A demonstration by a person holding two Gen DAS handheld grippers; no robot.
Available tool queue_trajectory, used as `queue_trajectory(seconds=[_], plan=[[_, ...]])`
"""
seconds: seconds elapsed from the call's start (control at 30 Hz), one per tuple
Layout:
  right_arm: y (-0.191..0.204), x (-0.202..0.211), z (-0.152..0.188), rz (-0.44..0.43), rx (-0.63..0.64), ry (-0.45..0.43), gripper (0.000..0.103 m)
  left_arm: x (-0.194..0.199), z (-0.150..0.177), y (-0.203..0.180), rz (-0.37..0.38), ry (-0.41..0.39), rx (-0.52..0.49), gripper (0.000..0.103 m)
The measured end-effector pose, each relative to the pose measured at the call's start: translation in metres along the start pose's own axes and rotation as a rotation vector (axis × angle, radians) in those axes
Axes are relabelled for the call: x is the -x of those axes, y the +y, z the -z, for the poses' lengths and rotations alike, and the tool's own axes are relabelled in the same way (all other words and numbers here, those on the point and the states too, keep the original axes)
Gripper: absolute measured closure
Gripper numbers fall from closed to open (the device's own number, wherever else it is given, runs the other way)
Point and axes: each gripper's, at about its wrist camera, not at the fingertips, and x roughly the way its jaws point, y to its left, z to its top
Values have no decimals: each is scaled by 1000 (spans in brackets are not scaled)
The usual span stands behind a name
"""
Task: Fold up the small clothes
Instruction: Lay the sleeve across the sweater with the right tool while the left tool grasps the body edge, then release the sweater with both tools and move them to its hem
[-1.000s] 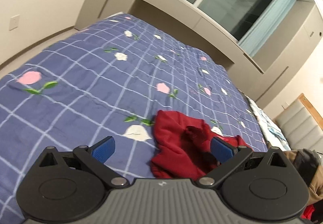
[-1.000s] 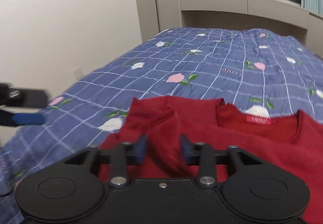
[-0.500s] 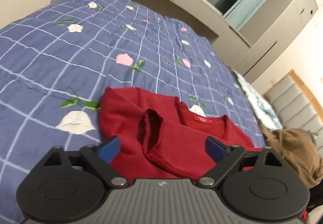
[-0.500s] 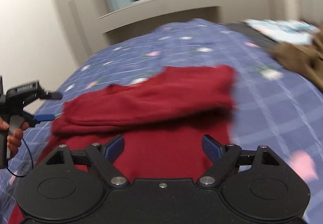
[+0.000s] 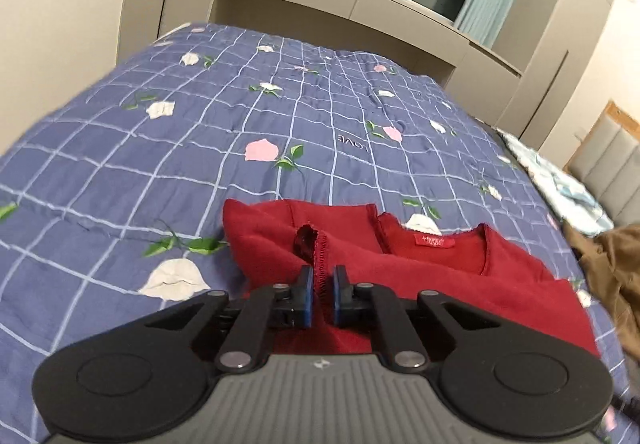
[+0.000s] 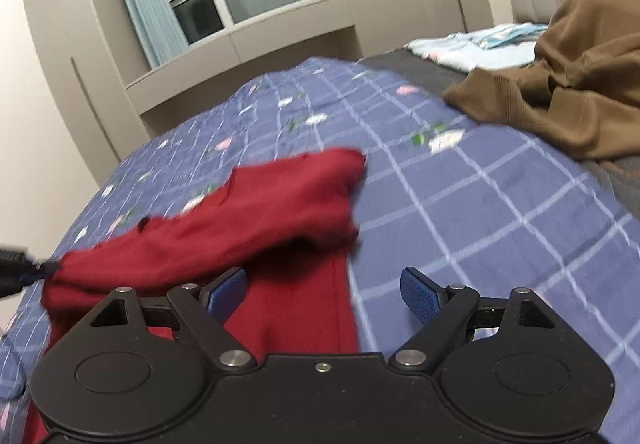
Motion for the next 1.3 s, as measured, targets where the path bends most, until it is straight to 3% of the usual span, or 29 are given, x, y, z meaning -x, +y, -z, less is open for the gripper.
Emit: queue_trajectory(seconds=[0.2,0.3,0.43,0.57,0.77,0.83,0.97,1.13,1.3], plan=[[-2,-47,-42,148,10,-55,17,-17,18,4,-65,48,-16,93],[-3,-77,-54,175,45,-21,17,-24,24,8,-79,63,-18,93],[-4,-105,-45,245,148,50,18,-26,27,11,-79,67,-28,92],[-5,-101,-39,236,172,24,19,-24,26,12,-77,66,-42,88],[18,-83,-47,150,249,-77,16,1,22,9,-92,-52,-56,50],[27,-86,-45,105,279,-60,15,1,22,10,-151,-55,-76,50],[29,-106,-35,156,313,43,13,-19,25,30,-264,85,-14,48],[19,-105,-36,137,238,45,11,-17,24,38,-240,93,-19,45],[17,-72,-33,108,230,16,11,-2,24,49,-205,90,78,42]])
